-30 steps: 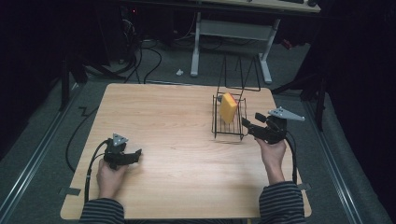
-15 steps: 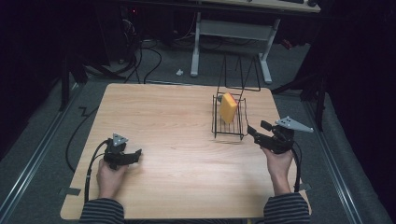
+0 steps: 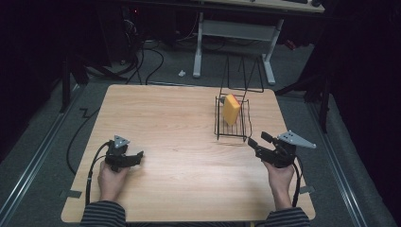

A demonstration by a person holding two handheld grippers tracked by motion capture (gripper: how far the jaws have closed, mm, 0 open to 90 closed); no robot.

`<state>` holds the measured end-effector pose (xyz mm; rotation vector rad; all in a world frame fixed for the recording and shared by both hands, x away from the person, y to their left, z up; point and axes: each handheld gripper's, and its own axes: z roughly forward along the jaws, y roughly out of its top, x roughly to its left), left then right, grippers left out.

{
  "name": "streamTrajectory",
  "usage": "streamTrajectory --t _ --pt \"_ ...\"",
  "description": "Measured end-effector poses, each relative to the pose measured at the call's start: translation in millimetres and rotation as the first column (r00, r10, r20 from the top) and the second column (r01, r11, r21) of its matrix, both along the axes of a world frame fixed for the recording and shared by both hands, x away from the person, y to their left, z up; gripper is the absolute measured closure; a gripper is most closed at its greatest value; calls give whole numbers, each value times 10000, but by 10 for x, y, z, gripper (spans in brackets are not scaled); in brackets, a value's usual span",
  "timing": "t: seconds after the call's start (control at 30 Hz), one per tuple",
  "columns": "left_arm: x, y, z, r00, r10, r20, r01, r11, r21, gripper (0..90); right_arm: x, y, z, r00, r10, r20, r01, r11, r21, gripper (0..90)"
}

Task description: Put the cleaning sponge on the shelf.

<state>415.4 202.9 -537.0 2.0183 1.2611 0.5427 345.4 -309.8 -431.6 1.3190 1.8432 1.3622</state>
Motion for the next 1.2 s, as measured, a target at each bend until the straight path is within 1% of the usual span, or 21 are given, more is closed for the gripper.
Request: streamTrajectory --t 0.07,0.2,0.3,0.37,0.43,0.57,0.63,0.7,0.77,0.87,0.97,1.03,1.07,1.2 --pt "0 0 0 10000 1 0 -1 10000 2 222 -11 25 -21 10000 39 -1 -39 9999 -124 342" --pt "0 0 0 10000 -1 -1 1 10000 2 222 -26 70 -52 9998 177 45 -177 9998 -19 343" --pt "0 0 0 10000 5 0 -5 10000 -4 222 -35 110 -85 9997 233 26 -233 9997 -79 344" --pt "-1 0 0 10000 5 1 -5 10000 -8 222 -36 127 -109 9997 248 -63 -248 9997 4 345" --pt "-1 0 0 10000 -1 0 1 10000 -2 222 -28 150 -132 9995 307 -110 -308 9995 -54 345" --pt "0 1 0 10000 -3 -2 3 10000 2 222 -38 191 -150 9994 347 -29 -347 9994 1 346" --pt "-1 0 0 10000 -2 -1 2 10000 2 222 -38 207 -162 9992 398 -56 -398 9992 37 346" --pt "-1 0 0 10000 -3 0 3 10000 1 222 -29 227 -192 9991 425 -53 -425 9991 22 347" --pt "-1 1 0 10000 -3 0 3 10000 3 222 -12 246 -225 9987 491 -163 -490 9988 45 347" --pt "0 1 0 10000 -3 -1 3 10000 3 222 0 282 -256 9982 564 -207 -563 9984 61 347" --pt "0 0 0 10000 -2 -2 2 10000 3 222 17 347 -300 9973 682 -257 -677 9975 209 347" --pt "-1 -1 0 10000 8 2 -8 10000 -8 222 31 370 -321 9976 671 -139 -666 9971 360 349" --pt "-1 0 0 10000 -1 0 1 10000 3 222 42 384 -333 9973 724 -152 -717 9966 416 352" --pt "-1 0 0 10000 -2 -1 2 10000 4 222 97 461 -379 9946 961 -381 -951 9951 272 354"
